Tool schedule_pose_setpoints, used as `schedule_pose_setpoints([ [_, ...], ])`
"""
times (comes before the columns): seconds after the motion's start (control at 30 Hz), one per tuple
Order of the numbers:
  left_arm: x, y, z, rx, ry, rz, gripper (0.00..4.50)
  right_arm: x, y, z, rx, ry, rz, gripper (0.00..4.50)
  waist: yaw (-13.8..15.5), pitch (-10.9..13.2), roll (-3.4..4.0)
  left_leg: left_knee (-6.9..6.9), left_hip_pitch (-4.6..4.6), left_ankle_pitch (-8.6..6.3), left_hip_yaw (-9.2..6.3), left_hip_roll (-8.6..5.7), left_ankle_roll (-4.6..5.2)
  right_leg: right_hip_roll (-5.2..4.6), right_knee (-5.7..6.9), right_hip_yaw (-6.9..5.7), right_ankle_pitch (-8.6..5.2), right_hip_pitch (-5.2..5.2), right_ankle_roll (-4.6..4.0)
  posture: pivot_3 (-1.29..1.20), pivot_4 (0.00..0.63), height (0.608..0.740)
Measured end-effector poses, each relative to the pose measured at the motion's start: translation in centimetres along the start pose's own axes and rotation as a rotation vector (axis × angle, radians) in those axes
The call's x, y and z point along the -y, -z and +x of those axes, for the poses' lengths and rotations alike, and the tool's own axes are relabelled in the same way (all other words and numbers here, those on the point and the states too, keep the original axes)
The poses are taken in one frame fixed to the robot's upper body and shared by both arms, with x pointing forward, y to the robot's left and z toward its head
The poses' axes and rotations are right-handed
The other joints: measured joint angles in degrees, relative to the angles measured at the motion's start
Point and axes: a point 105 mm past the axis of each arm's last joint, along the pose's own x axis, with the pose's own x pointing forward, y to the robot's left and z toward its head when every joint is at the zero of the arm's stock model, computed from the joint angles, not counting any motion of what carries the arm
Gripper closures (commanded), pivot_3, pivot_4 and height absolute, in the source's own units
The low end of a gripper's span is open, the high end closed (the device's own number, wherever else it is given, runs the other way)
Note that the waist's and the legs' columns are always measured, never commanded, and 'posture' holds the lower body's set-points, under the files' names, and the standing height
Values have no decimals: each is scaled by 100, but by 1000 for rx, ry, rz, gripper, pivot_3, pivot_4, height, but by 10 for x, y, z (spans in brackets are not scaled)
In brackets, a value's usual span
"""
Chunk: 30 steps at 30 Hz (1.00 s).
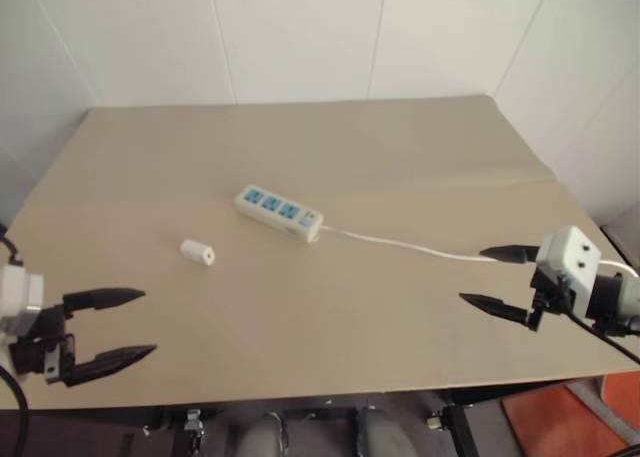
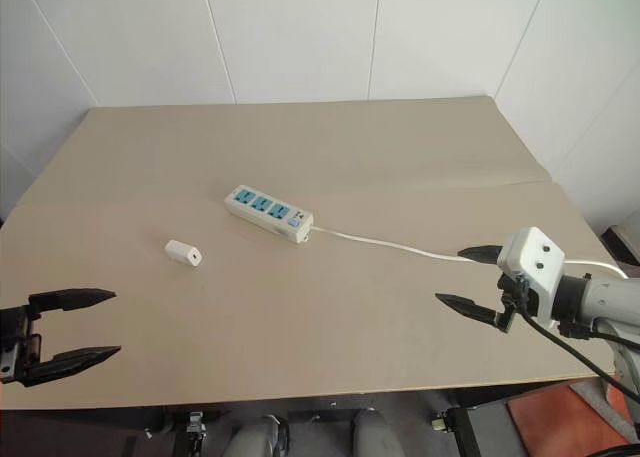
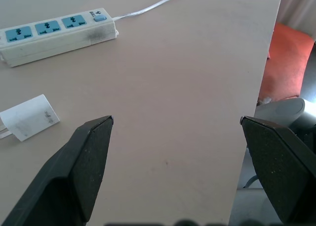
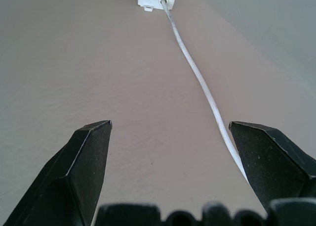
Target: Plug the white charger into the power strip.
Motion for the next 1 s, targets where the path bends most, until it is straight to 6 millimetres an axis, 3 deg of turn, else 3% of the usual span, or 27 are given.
schedule_pose_setpoints([
  [0.73,-1,3,5,12,-35,-9,0,6,-3,6,0,9,-21,27,-2,0,0,0,1,0,1,0,0,0,0,1,1,1,0,0,150,740],
  [0.87,-5,-3,17,51,-25,13,0,13,-14,26,84,10,-11,27,-14,-2,-3,9,5,0,4,9,0,10,0,4,11,4,-4,0,150,740],
  [1.0,-13,-18,42,105,12,72,0,22,-24,71,172,-57,8,27,-20,-1,-4,22,7,1,9,14,0,21,-1,9,31,5,-4,0,150,740],
])
